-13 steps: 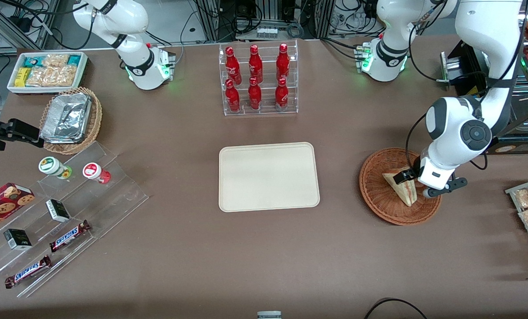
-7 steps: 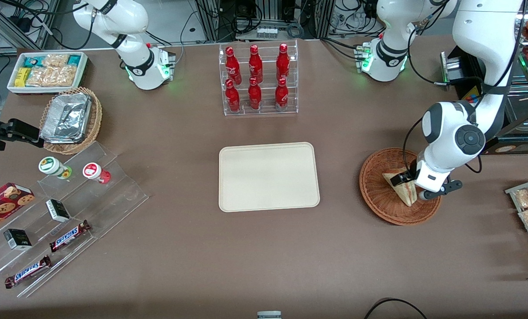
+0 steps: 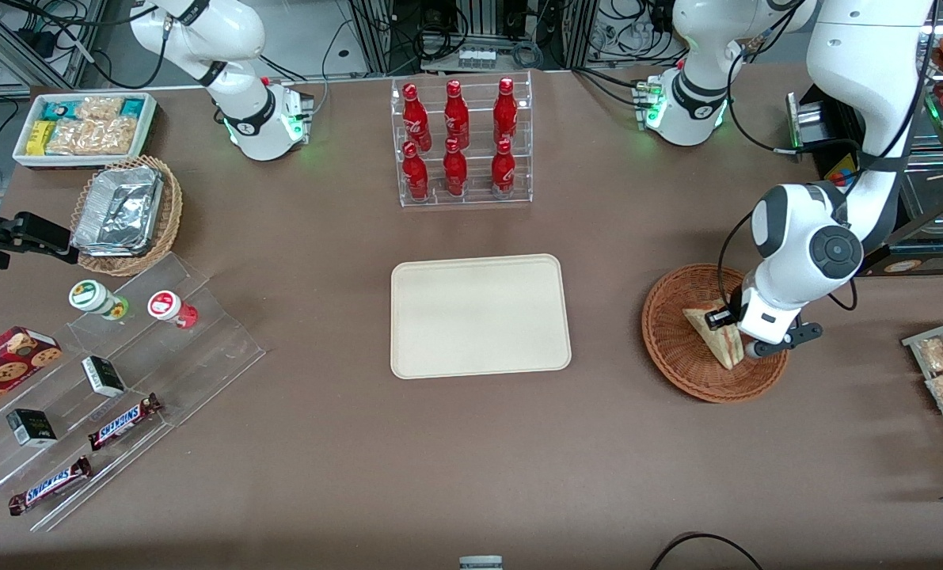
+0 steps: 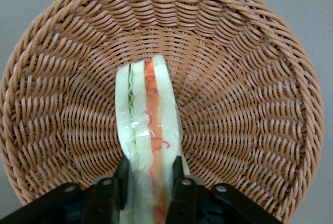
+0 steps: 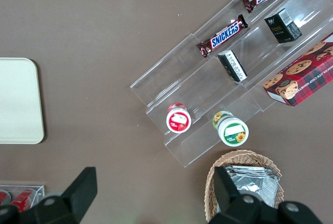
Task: Place sandwich from basket to tray
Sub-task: 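Close the left gripper on the wrapped sandwich's crust edge, then lift the sandwich out of the basket with the left gripper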
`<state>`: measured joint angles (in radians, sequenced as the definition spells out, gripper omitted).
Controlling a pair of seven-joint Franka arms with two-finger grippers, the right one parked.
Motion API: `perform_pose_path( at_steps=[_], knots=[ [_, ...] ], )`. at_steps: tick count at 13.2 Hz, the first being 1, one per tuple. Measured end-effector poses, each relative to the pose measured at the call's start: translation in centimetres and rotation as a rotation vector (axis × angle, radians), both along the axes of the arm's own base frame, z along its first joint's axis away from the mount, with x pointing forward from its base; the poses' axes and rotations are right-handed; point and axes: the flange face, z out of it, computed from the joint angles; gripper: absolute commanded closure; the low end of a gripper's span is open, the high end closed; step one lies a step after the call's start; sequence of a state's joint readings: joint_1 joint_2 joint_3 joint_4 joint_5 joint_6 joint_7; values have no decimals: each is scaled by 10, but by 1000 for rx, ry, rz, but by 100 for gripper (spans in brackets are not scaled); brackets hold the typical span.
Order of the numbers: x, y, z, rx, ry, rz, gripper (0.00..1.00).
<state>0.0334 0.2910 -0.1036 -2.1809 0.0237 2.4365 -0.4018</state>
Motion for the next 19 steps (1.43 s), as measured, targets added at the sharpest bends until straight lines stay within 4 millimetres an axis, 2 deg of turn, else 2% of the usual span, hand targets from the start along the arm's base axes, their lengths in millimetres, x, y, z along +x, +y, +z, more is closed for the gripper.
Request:
perform_pose_path(
  at_steps=[4, 6, 8, 10, 12, 14, 16, 19],
  knots=[
    [1, 0, 3, 0, -4, 0, 100],
    [9, 0, 19, 3, 2, 0, 100],
    [23, 0, 54, 16, 30, -7, 100],
    [41, -8, 107, 23, 59, -21, 100],
    [53, -30, 161, 19, 62, -56, 100],
    [57, -61, 194, 7, 37, -100, 100],
    [55, -97, 209, -9, 17, -132, 100],
    [44, -165, 215, -45, 11, -156, 100]
  ],
)
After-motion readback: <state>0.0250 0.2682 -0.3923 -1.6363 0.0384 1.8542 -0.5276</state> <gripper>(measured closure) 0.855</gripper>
